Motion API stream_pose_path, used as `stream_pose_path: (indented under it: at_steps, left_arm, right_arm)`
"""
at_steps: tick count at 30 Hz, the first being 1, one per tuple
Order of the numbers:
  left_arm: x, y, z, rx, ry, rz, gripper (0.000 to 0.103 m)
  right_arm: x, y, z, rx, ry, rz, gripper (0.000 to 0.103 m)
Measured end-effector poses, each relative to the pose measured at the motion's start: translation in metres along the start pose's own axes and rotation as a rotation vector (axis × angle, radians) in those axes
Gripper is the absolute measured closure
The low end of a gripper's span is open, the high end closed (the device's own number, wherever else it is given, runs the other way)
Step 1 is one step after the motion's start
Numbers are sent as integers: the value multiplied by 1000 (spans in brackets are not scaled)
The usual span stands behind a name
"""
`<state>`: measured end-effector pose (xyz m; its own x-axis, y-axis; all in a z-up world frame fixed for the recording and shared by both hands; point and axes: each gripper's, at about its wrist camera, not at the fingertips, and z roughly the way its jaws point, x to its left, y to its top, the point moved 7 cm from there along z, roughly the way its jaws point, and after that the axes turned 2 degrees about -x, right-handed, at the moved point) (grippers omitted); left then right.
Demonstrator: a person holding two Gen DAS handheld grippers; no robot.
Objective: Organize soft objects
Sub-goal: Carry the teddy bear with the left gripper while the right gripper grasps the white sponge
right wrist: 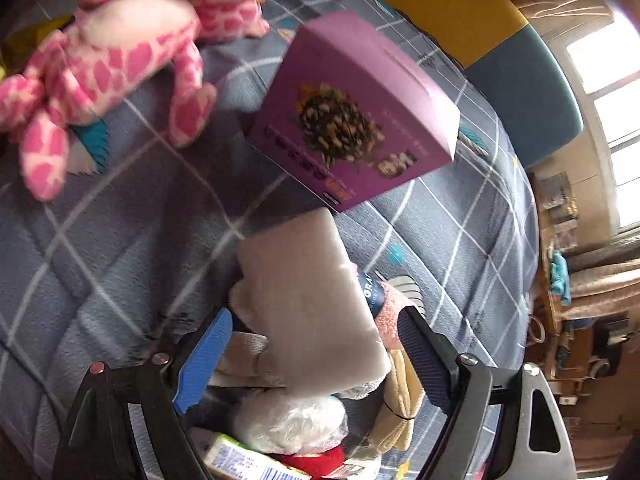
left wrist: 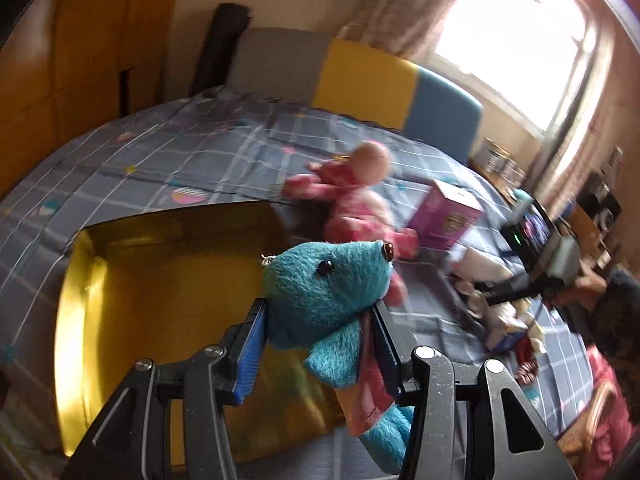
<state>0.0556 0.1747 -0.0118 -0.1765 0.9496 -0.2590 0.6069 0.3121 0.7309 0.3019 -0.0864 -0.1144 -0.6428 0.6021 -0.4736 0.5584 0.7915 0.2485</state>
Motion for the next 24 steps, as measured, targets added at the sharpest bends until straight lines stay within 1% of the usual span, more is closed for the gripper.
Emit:
stream_pose_path:
  at_steps: [1, 2, 4, 5, 9, 12, 17, 20, 22, 23, 24]
  left_arm:
    - [10, 1, 1, 3, 14, -20, 52]
    - [22, 3, 3, 8, 30, -39, 52]
    - [41, 7, 7, 17, 69, -54, 51]
    - [52, 8, 11, 24, 93, -61, 51]
    - [78, 14, 27, 44, 153, -77, 50]
    - [88, 16, 41, 59, 175, -81, 49]
    - [91, 21, 68, 86, 194, -56, 46]
    - [91, 27, 86, 96, 207, -42, 46]
    - [90, 30, 100, 108, 214, -34, 41]
    - [90, 31, 103, 106, 215, -32, 34]
    - [88, 34, 106, 100, 210, -25, 31]
  right_arm:
    - [1, -1, 2, -1, 12, 2, 45]
    - [2, -2, 3, -1, 20, 13, 44]
    - [-1, -3, -2, -32, 23, 39, 48]
    - [-3, -3, -7, -48, 30, 55, 48]
    - [-6, -6, -27, -102, 13, 94, 48]
    - [-5, -9, -46, -142, 1, 121, 48]
    - [3, -10, -81, -217, 7, 168, 48]
    - [14, -15, -101, -264, 36, 199, 48]
    - [24, -19, -111, -288, 67, 215, 48]
    - [29, -20, -116, -298, 78, 222, 48]
    - [33, -21, -118, -305, 93, 230, 48]
